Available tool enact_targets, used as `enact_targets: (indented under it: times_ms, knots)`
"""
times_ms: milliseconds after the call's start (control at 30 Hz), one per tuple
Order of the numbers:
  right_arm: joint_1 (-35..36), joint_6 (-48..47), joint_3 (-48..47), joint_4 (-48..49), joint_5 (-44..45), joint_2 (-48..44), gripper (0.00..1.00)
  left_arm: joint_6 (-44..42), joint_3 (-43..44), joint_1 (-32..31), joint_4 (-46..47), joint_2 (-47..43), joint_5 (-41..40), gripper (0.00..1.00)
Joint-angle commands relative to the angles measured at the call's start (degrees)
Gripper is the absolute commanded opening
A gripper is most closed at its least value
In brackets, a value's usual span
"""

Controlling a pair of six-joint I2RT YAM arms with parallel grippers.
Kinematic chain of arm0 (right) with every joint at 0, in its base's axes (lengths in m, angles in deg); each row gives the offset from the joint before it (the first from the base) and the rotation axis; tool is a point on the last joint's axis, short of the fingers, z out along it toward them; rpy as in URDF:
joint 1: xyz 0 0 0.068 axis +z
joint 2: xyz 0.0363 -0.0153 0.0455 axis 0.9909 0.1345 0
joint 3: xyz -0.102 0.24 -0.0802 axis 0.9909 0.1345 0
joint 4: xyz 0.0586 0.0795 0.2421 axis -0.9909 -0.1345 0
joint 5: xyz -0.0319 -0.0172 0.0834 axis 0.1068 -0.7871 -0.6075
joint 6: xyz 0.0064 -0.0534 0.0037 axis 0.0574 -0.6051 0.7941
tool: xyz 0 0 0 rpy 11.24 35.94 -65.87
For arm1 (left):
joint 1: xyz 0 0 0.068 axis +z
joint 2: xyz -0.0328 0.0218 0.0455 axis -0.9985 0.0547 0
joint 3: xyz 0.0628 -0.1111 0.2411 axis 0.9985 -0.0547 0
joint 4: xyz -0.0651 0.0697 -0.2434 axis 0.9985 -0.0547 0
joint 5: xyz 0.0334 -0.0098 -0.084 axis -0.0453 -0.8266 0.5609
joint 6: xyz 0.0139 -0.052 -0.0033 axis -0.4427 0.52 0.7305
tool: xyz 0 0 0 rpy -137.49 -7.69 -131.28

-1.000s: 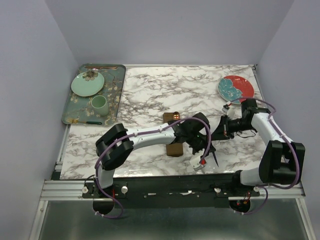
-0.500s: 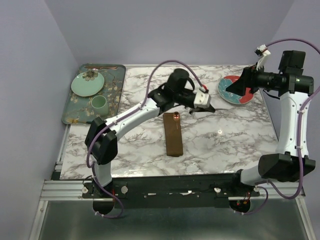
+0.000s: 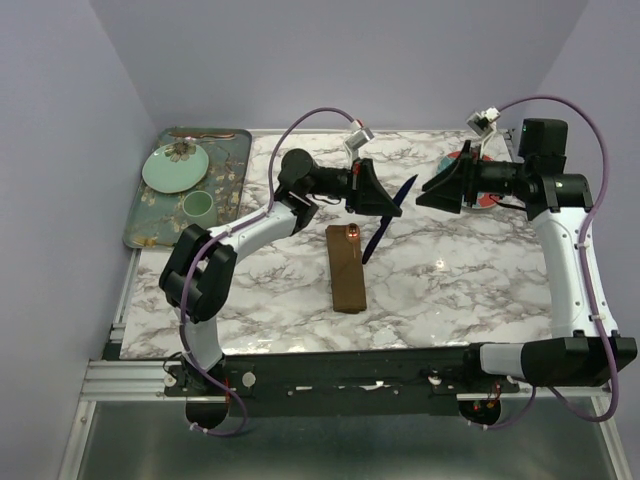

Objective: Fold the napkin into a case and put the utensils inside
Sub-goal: Pass from the left arm to the right

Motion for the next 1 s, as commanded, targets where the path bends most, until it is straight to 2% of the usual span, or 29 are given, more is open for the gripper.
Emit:
enact_targets:
  times_ms: [0,233,300,400,433,500,533,600,667,700,733,767,800,833,867,900,933,967]
  knots:
    - [2.7,6.3,0.8,6.9,-1.0,-0.1,0.68,11.9,-0.1,-0.1,8.6,-1.5,1.9,0.00]
    - [6.8,13.1,1.5,12.3,-0.5,0.1,0.55,10.4,-1.2,-0.1,5.0,-2.2,1.7,0.00]
    - [7.6,14.3,1.8,14.1,-0.5,0.1,0.54,10.3,-1.2,-0.1,4.4,-2.2,1.7,0.00]
    - [9.0,15.0,2.3,14.6,0.3,-0.1,0.47,10.0,-1.3,-0.1,4.1,-2.4,1.7,0.00]
    - [9.3,15.0,2.7,14.5,0.4,-0.2,0.39,9.9,-1.4,-0.1,3.8,-2.7,1.7,0.00]
    - [9.4,15.4,3.3,14.7,0.5,-0.2,0.30,8.1,-1.5,-0.1,1.6,-3.1,1.4,0.00]
    - [9.4,15.8,3.6,14.8,0.7,-0.2,0.15,7.0,-1.6,-0.1,0.3,-3.4,1.3,0.00]
    - [9.5,16.0,3.9,14.9,1.1,-0.2,0.01,3.6,-1.8,-0.1,-3.1,-4.1,0.5,0.00]
    - [9.6,16.4,3.9,15.0,1.2,-0.2,0.01,0.7,-1.8,-0.2,-8.9,-5.3,-0.6,0.01]
    - [9.5,16.6,3.7,15.1,1.0,-0.1,0.01,-4.7,-1.5,-0.4,-12.3,-5.8,-1.0,0.02]
    - [9.5,17.4,3.7,15.3,0.7,-0.1,0.01,-7.9,-0.6,-0.5,-16.3,-6.8,-1.4,0.06]
    - [9.6,17.7,3.6,15.6,0.7,0.0,0.01,-11.8,-0.3,-0.8,-24.3,-7.3,-2.2,0.11]
    - [9.5,18.0,3.6,15.8,0.8,0.1,0.01,-18.5,0.2,-0.8,-28.4,-8.0,-4.4,0.20]
    - [9.5,18.6,3.5,16.0,1.3,0.2,0.01,-22.5,0.5,-0.8,-32.7,-9.4,-6.5,0.36]
    - [9.6,18.9,3.4,16.1,1.4,0.4,0.01,-26.0,1.8,-0.8,-37.4,-10.1,-8.6,0.41]
    - [9.5,19.0,3.4,16.1,1.6,0.6,0.01,-29.5,2.4,-0.4,-46.4,-10.9,-14.8,0.46]
    - [9.5,19.8,3.7,16.1,2.1,0.6,0.01,-35.4,2.5,-0.1,-49.9,-13.3,-18.3,0.54]
    - [9.5,20.3,4.2,16.1,2.2,0.8,0.01,-37.8,2.0,0.2,-52.5,-14.8,-21.5,0.54]
